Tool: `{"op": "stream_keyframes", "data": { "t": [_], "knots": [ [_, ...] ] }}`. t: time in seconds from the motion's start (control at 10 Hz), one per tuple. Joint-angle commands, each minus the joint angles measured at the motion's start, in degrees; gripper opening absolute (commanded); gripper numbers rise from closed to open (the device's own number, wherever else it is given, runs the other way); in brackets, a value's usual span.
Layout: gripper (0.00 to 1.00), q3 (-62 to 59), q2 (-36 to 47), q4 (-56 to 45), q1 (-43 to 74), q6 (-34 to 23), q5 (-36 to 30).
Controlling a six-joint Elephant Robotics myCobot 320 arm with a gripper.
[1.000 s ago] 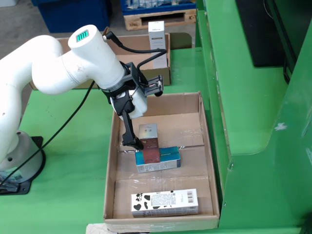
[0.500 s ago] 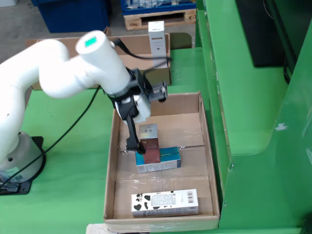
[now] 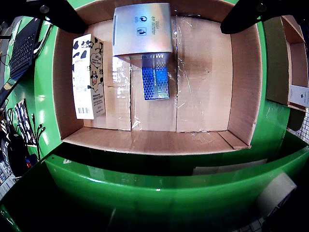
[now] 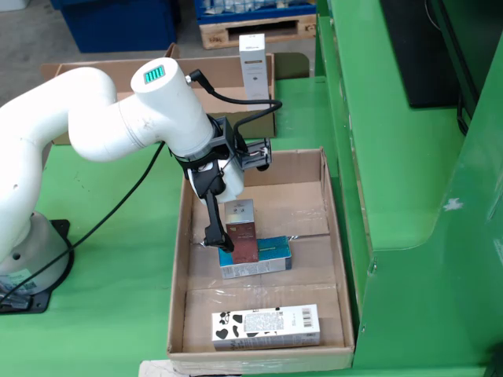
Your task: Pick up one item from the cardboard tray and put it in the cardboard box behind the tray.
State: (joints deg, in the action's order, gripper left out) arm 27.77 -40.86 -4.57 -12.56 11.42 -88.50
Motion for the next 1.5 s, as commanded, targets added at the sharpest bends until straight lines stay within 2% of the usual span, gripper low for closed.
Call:
{"op": "stream_keyframes", "data": {
  "t": [0.0, 0.4, 0.5, 0.6, 0.7, 1.0, 1.1, 1.4],
  "knots": [
    [1.0, -0.57, 1.48, 1.73, 0.82, -0.01, -0.45],
    [1.0, 0.4, 1.26, 2.68, 1.2, -0.23, -0.82],
    [1.0, -5.04, -1.42, 0.26, 1.38, -0.41, -0.57],
    [1.0, -5.04, -1.42, 0.26, 1.38, -0.41, -0.57],
    [1.0, -11.71, -5.09, -2.37, 1.43, -0.67, -0.58],
    [1.0, -13.37, -6.38, -2.84, 1.49, -0.8, -0.7],
    [1.0, -27.77, -14.16, -8.54, 1.71, -1.25, -0.72],
    [1.0, -27.77, -14.55, -7.17, 1.76, -1.34, -0.53]
  ]
}}
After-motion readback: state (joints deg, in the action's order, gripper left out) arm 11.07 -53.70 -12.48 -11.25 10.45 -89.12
